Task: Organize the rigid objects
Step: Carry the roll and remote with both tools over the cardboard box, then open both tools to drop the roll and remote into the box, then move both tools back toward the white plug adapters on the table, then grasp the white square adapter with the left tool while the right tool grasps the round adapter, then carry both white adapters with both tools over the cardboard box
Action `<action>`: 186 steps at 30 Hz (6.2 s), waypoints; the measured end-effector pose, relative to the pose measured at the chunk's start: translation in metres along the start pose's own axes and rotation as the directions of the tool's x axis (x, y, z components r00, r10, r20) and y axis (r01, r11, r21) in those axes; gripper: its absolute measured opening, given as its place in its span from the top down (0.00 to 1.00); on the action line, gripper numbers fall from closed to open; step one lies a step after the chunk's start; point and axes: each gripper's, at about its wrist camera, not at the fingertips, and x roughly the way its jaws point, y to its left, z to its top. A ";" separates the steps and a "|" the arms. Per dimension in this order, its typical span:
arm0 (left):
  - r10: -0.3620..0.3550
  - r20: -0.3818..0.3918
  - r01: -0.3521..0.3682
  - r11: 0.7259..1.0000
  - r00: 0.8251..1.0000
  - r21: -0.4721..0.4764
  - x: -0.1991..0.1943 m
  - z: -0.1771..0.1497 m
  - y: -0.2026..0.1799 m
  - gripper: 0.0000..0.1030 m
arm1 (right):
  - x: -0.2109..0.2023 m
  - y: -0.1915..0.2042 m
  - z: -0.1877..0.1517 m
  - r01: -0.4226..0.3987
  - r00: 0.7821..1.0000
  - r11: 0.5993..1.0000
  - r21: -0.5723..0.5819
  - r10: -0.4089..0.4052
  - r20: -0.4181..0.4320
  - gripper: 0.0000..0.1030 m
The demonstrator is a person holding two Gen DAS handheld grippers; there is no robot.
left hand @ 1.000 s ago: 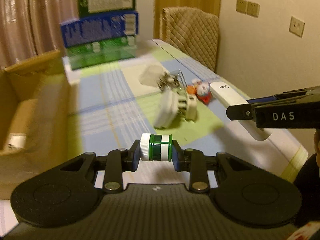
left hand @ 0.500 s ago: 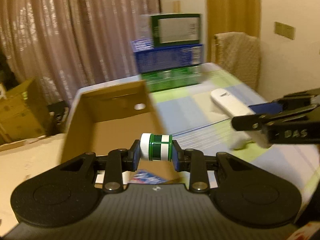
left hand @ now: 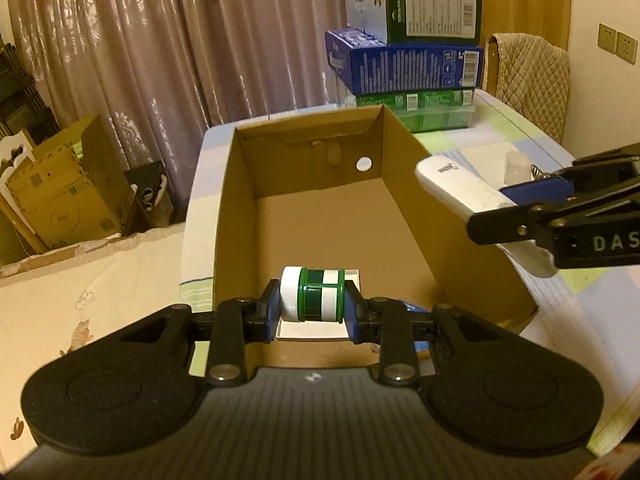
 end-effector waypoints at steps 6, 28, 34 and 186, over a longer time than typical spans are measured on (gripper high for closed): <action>-0.021 -0.011 0.021 1.000 1.000 -0.020 0.012 -0.006 0.004 0.74 | 0.016 0.002 -0.003 0.000 1.000 1.000 0.000 0.000 -0.020 0.64; -0.003 0.034 0.006 0.995 0.999 -0.102 -0.002 -0.008 0.017 0.73 | 0.021 0.000 -0.009 0.007 0.999 1.000 0.021 -0.006 -0.041 0.63; -0.005 0.037 0.009 0.994 0.999 -0.109 -0.003 -0.009 0.016 0.73 | 0.021 -0.001 -0.008 0.015 0.999 0.999 0.036 -0.013 -0.044 0.63; -0.230 0.033 0.226 0.969 0.973 0.100 0.074 -0.017 -0.268 0.75 | -0.091 -0.233 -0.147 0.273 0.962 0.949 0.159 -0.269 -0.046 0.58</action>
